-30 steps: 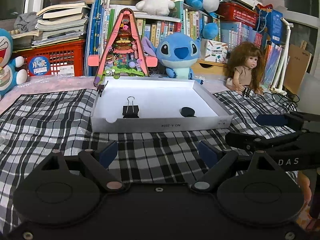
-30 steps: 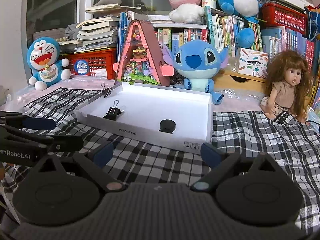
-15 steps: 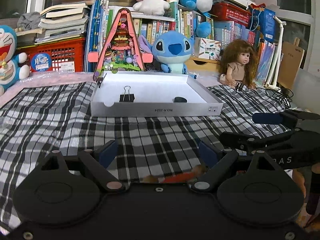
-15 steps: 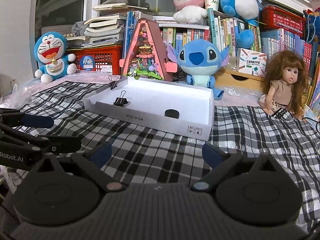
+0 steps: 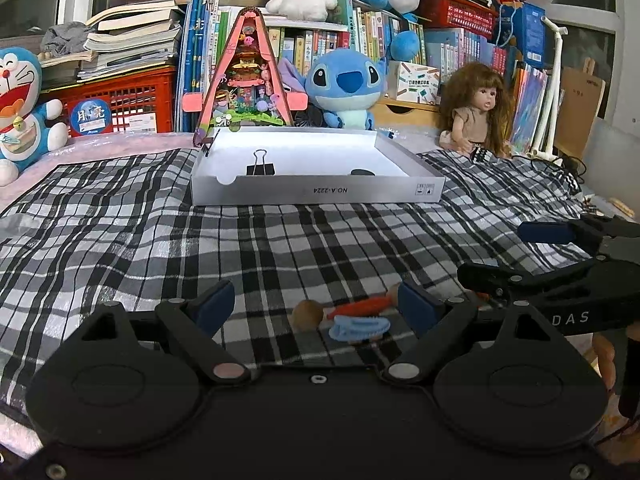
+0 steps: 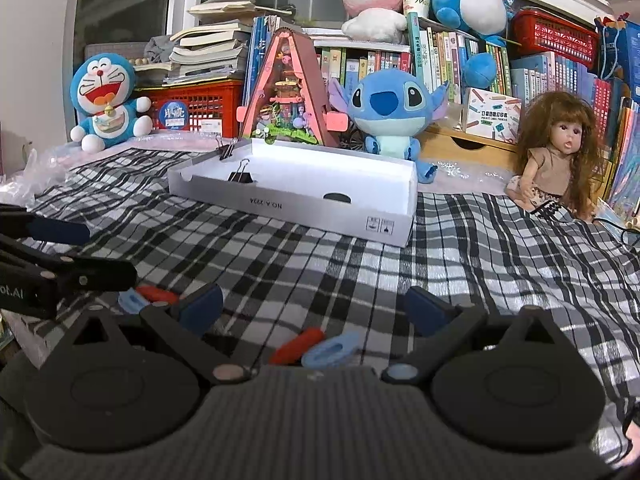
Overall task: Organize rigid objects
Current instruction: 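Withdraw both grippers from the box toward the remaining objects on the cloth, then grasp a light-blue hair clip with the left gripper while the right gripper grasps the other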
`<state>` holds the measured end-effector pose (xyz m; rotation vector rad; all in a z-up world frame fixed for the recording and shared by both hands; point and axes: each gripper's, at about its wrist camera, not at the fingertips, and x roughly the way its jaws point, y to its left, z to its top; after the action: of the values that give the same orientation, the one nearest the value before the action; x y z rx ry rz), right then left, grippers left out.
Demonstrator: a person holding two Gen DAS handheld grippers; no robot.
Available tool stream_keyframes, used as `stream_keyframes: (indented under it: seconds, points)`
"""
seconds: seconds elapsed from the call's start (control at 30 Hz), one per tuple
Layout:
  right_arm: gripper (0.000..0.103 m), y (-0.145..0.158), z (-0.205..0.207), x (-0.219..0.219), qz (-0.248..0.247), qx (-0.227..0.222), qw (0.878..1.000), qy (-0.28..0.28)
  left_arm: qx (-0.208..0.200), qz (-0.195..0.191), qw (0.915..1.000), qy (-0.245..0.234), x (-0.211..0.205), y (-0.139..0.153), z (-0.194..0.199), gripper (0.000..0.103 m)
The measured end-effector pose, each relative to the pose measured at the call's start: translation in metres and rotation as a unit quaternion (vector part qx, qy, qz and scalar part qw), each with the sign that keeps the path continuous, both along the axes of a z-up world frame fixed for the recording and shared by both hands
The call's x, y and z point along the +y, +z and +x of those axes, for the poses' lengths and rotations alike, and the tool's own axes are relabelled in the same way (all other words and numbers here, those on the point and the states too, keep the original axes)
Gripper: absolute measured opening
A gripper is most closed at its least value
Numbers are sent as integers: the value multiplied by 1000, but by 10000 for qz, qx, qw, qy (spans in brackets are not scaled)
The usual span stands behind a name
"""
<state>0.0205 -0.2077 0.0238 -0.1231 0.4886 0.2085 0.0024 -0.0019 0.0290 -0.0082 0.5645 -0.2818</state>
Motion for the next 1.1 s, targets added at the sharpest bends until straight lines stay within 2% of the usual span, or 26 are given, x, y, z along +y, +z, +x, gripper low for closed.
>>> stream_keyframes:
  seconds: [0.7, 0.9, 1.1]
  points:
    - [102, -18, -17, -3, -173, 132, 9997, -109, 118, 29, 9999, 9, -1, -22, -15, 86]
    - [100, -19, -18, -5, -179, 123, 9997, -150, 104, -17, 9999, -24, -1, -23, -15, 76]
    - [94, -20, -20, -5, -141, 152, 9998, -78, 18, 26, 10000, -89, -5, -22, -17, 63]
